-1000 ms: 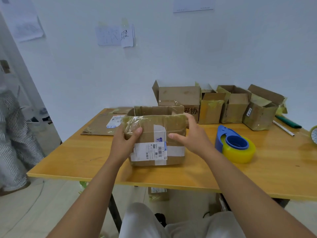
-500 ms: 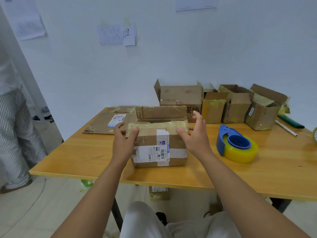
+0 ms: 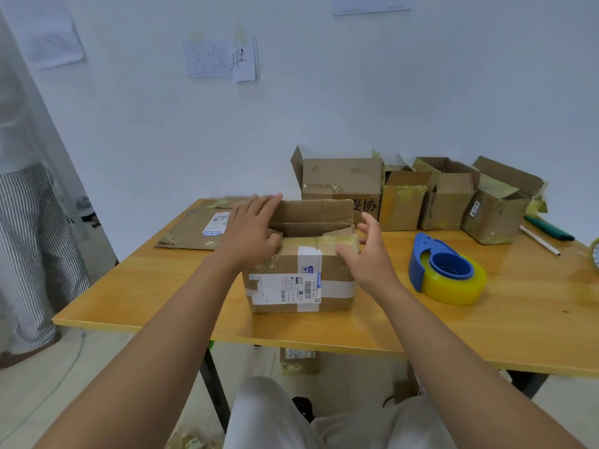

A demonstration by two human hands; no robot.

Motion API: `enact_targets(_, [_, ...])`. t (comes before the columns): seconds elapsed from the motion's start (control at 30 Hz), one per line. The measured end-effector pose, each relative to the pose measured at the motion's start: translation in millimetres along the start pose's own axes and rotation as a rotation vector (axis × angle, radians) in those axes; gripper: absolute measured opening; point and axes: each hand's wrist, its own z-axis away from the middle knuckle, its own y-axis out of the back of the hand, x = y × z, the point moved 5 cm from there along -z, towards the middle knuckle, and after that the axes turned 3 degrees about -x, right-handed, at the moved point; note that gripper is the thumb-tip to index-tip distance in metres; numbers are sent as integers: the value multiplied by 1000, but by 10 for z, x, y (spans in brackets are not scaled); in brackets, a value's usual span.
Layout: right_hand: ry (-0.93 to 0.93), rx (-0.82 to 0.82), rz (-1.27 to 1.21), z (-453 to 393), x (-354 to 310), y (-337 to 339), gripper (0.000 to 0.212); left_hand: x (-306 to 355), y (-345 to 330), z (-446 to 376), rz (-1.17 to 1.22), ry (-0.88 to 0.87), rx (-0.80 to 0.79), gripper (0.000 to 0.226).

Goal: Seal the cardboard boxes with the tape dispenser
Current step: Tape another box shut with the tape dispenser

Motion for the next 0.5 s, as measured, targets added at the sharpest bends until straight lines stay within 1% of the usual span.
enact_targets(0.07, [32, -1, 27, -12, -36, 2, 82, 11, 24, 62, -25, 2, 98, 55])
enact_targets(0.13, [88, -19, 86, -19, -72, -16, 77, 19, -20, 123, -43, -8, 130, 41])
enact_targets(0.2, [145, -52, 213, -16, -77, -64, 63, 23, -89, 168, -9, -20, 128, 29])
enact_targets(0.23, [161, -73, 281, -11, -64, -91, 54, 27, -110, 191, 30, -18, 118, 28])
enact_targets(0.27, [169, -91, 334, -8, -38, -111, 46, 33, -125, 219, 70, -14, 100, 32])
enact_targets(0.33, [178, -103, 385, 8, 10, -124, 40, 54, -149, 266, 71, -24, 62, 51])
enact_targets(0.43, [199, -105, 416, 3, 17, -102, 42, 103, -177, 315, -117, -45, -39, 90])
enact_targets(0.5, [182, -144, 457, -8, 32, -86, 48, 133, -182, 327, -220, -55, -55, 98])
